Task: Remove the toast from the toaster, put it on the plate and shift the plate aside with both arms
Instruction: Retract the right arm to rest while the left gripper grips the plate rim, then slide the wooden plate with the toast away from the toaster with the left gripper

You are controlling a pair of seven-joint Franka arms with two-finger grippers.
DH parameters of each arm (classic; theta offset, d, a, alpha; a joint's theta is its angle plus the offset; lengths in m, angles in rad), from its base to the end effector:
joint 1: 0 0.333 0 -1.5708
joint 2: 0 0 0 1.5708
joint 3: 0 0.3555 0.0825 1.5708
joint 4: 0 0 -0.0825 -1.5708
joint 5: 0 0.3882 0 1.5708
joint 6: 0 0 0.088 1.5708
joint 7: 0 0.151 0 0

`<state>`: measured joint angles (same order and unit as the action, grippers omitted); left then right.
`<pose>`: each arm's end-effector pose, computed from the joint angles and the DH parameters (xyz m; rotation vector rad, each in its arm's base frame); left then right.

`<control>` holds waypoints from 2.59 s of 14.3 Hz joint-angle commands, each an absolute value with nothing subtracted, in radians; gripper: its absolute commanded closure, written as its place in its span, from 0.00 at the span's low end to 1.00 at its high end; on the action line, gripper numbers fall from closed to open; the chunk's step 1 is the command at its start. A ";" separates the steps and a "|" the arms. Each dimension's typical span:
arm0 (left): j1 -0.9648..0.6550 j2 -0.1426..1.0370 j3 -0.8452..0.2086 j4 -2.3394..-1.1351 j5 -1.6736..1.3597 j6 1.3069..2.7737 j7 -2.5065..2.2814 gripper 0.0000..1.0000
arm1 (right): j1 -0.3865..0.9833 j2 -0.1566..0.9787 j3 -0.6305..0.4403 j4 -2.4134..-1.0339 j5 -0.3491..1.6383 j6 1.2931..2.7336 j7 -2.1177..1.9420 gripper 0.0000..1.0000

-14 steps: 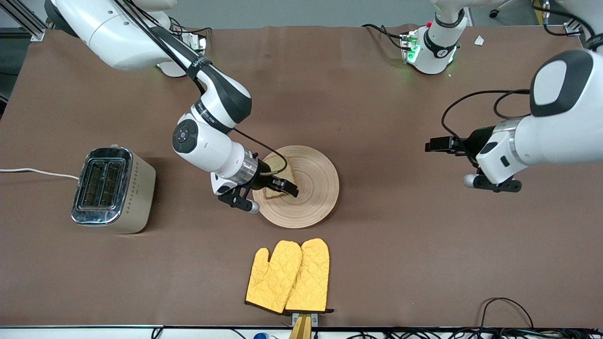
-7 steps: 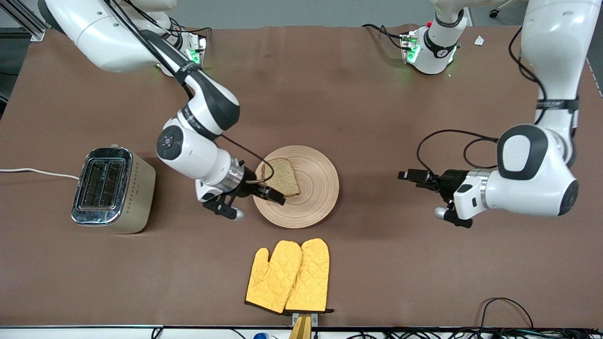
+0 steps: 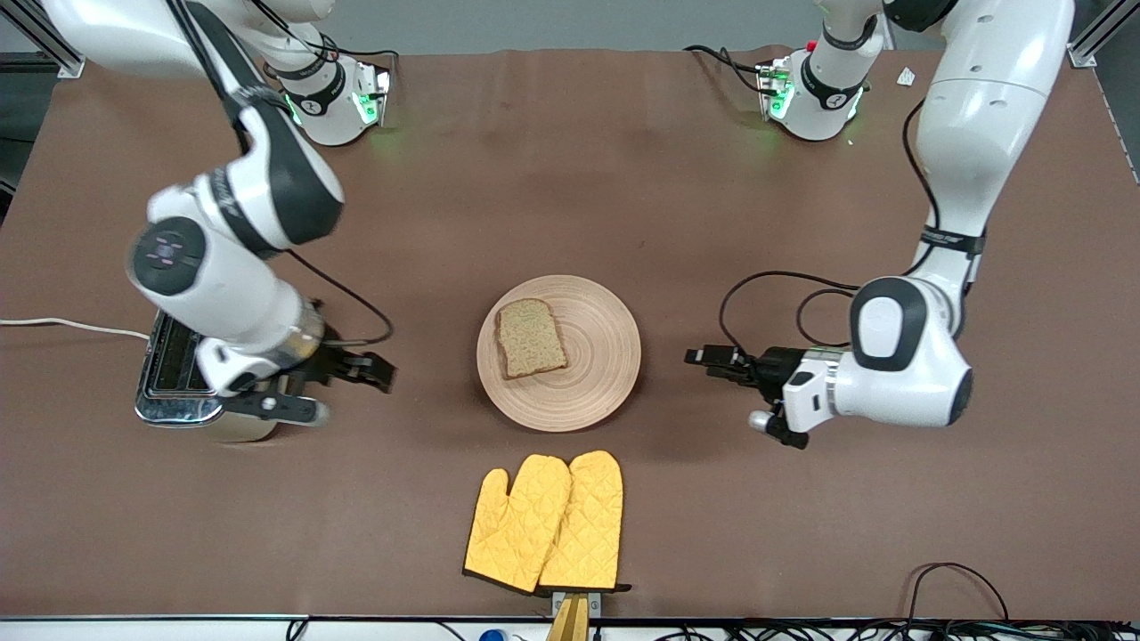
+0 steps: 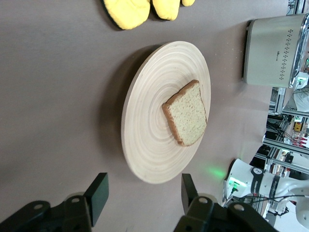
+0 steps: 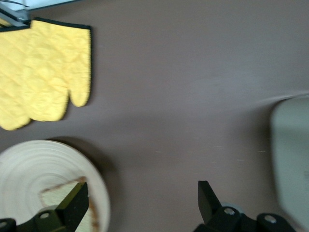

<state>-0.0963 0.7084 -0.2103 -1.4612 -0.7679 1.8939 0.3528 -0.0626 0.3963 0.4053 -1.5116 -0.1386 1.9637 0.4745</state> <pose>0.6774 -0.2697 0.2755 2.2716 -0.3018 -0.2880 0.6762 0.1852 0.4505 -3.0795 0.1838 -0.1123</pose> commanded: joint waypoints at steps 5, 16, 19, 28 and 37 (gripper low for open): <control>-0.156 0.834 -0.210 -1.480 -0.875 2.040 0.542 0.59 | -0.057 0.145 0.198 -1.612 -0.074 1.778 0.211 0.00; -0.186 0.956 -0.209 -1.477 -1.088 2.074 0.759 0.71 | -0.052 -0.101 -0.048 -1.694 0.025 1.648 -0.106 0.00; -0.186 0.954 -0.209 -1.477 -1.101 2.074 0.759 0.93 | -0.051 -0.091 -0.048 -1.617 0.028 1.632 -0.086 0.00; -0.167 0.801 -0.206 -1.480 -1.143 2.099 0.567 1.00 | -0.061 -0.089 -0.048 -1.577 0.064 1.531 -0.002 0.00; 0.119 0.723 -0.206 -1.482 -1.131 2.068 0.497 1.00 | -0.066 -0.087 -0.048 -1.582 0.054 1.531 -0.067 0.00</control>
<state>0.0728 0.7659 -0.1893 -1.4666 -1.1088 2.0921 0.4935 -0.0602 -0.0828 -0.0462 -1.5786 0.0412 1.5386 -0.0500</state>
